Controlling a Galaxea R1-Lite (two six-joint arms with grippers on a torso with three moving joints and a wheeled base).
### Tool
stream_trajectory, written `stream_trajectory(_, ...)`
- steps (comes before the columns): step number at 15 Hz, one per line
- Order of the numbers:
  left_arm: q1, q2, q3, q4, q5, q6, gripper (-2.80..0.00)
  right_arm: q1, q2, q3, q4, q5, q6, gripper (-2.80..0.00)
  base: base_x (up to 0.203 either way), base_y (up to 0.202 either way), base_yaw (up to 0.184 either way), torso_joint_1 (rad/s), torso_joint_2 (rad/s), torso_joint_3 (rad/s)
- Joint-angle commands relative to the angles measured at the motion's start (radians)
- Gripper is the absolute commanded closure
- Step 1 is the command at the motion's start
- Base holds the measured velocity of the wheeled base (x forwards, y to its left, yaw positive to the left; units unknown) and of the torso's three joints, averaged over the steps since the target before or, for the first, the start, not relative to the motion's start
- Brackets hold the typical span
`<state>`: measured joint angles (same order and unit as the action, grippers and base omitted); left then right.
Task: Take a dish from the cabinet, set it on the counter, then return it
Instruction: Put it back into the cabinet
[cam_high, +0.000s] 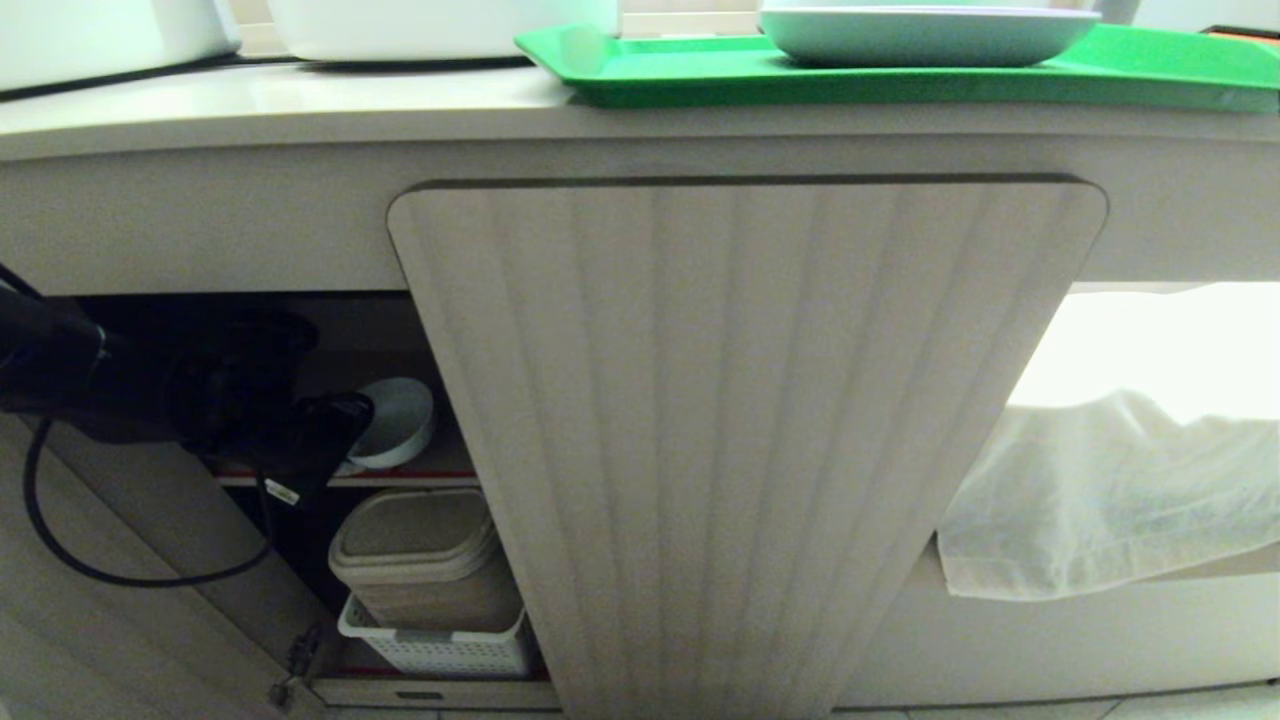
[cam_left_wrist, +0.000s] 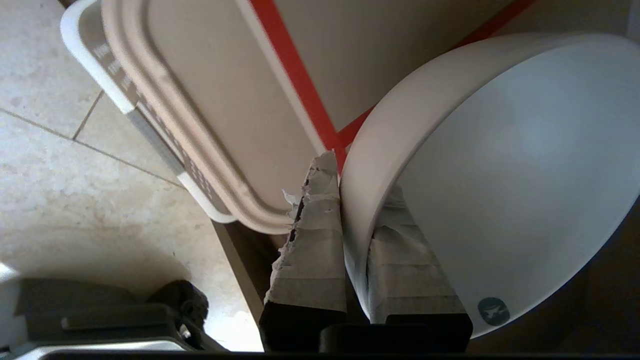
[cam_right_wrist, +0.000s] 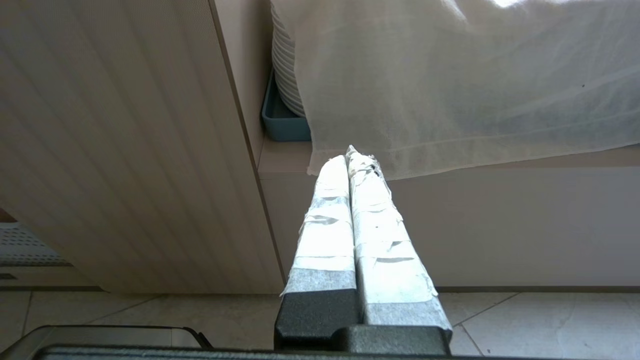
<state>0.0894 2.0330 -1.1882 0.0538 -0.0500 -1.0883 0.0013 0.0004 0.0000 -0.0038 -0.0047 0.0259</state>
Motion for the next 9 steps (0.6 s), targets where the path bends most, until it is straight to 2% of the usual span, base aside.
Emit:
stream_trajectory(1, 0.001, 0.013, -0.013, 0.0, 0.0, 0.001, 0.0, 0.0, 0.001, 0.0, -0.001, 0.0, 0.0, 0.0, 0.0, 0.0, 0.0, 0.0, 0.0, 0.0)
stream_trajectory(9, 0.0, 0.056, -0.069, -0.002, 0.025, -0.002, 0.0, 0.0, 0.001, 0.0, -0.001, 0.0, 0.0, 0.0, 0.0, 0.0, 0.0, 0.0, 0.0, 0.0)
